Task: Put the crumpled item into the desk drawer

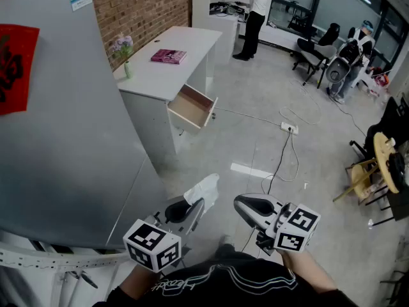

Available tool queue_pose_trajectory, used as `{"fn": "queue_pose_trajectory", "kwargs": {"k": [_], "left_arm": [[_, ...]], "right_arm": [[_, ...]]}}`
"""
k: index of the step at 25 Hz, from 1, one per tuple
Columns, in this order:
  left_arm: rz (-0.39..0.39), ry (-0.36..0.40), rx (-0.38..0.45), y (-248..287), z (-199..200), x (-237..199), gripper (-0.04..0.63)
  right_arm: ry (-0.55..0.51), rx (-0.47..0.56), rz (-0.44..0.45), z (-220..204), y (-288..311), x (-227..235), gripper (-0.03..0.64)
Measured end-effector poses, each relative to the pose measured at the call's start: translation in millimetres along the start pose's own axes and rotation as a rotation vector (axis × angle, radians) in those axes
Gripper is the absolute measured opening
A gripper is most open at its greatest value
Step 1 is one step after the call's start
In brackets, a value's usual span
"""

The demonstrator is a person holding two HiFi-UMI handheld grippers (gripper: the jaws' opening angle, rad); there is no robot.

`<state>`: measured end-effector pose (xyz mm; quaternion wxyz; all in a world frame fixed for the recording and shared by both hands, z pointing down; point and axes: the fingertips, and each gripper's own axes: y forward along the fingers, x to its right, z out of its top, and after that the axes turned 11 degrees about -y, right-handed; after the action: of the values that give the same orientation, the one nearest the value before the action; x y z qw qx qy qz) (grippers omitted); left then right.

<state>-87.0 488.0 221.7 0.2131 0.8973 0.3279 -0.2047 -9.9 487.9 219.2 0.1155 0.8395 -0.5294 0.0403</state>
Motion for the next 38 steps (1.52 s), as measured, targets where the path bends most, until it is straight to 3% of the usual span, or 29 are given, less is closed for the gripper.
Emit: {"fn": "queue_pose_trajectory", "kwargs": {"k": [11, 15, 23, 29, 38], "left_arm": [[0.004, 0.013, -0.007, 2.7, 2.5, -10.4, 0.064], [0.017, 0.014, 0.010, 5.7, 10.2, -16.2, 0.064], [0.056, 0.012, 0.003, 35.9, 28.1, -43.2, 0.064], [0.094, -0.012, -0.029, 107.3, 63.6, -100.9, 0.064], [0.130, -0.024, -0.105, 274.0, 149.2, -198.3, 0.064]], "right_arm": [[0.011, 0.002, -0.019, -2.1, 9.2, 9.1, 0.049], [0.033, 0.051, 0.011, 6.4, 15.8, 16.4, 0.049], [0.053, 0.048, 0.036, 10.3, 48.9, 66.4, 0.049], [0.089, 0.050, 0.044, 18.6, 92.4, 159.5, 0.049], [0.147, 0.032, 0.014, 39.5, 152.0, 352.5, 0.049]]}}
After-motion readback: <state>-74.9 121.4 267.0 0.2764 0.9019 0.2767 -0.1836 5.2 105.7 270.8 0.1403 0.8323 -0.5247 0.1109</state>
